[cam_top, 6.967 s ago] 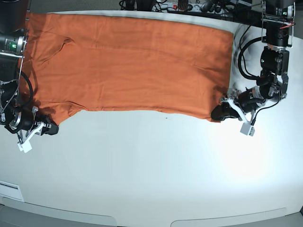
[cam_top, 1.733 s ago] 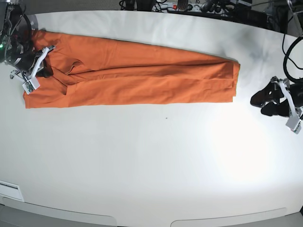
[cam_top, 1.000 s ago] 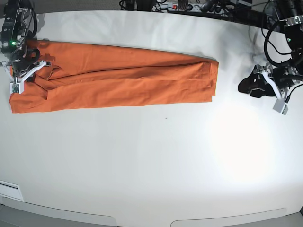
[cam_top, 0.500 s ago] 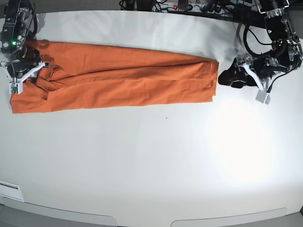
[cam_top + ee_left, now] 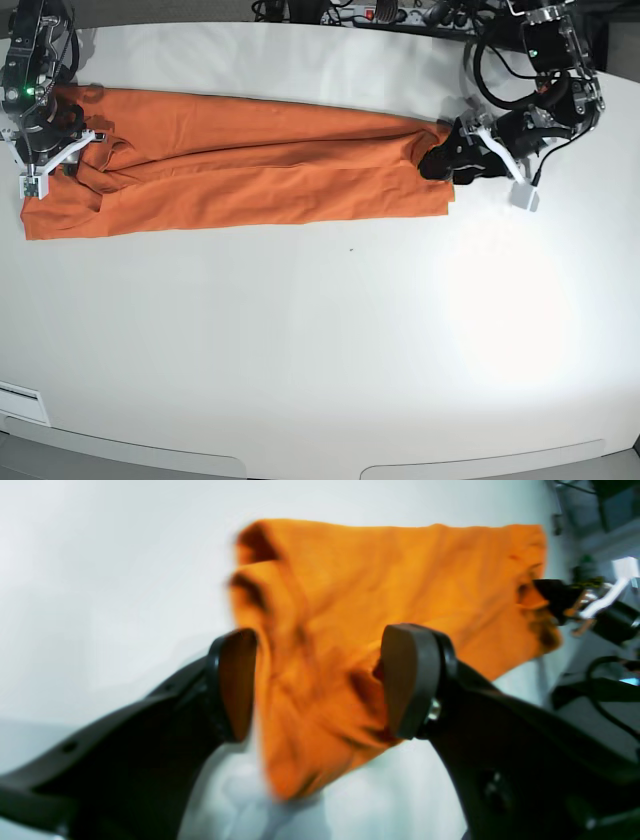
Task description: Fold the T-shirt properly
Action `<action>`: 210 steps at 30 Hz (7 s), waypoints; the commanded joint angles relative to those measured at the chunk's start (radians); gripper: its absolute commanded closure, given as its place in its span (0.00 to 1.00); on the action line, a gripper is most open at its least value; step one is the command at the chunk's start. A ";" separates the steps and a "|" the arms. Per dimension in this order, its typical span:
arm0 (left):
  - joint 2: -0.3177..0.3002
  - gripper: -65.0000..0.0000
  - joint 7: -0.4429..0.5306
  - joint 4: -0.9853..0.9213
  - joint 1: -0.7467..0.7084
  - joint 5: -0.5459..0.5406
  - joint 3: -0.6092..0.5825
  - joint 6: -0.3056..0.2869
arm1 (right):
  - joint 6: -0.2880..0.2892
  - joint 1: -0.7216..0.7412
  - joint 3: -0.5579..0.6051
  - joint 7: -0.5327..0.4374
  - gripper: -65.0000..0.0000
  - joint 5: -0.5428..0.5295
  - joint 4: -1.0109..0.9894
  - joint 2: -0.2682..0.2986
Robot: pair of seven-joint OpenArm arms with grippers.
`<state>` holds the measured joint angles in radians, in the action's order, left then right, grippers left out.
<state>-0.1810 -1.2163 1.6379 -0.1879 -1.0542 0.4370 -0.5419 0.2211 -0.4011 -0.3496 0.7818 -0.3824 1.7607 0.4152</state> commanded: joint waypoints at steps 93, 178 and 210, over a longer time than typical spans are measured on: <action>0.338 1.00 0.407 -0.122 0.150 0.708 -0.581 0.043 | 0.211 0.054 -0.005 -0.010 0.73 -0.040 0.006 0.020; 0.143 1.00 0.312 0.115 0.155 0.390 -0.580 -0.103 | 0.477 0.151 -0.279 0.369 1.00 -0.860 -0.401 0.117; 0.142 1.00 0.295 0.160 0.151 0.452 -0.580 -0.101 | 0.477 0.143 -0.217 0.455 1.00 -1.028 0.338 -0.142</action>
<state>-0.0422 -0.9432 1.7805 -0.0502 -0.5831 -0.1429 -0.6376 0.6930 -0.2657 -0.5606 1.2587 -1.3735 2.0823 0.2623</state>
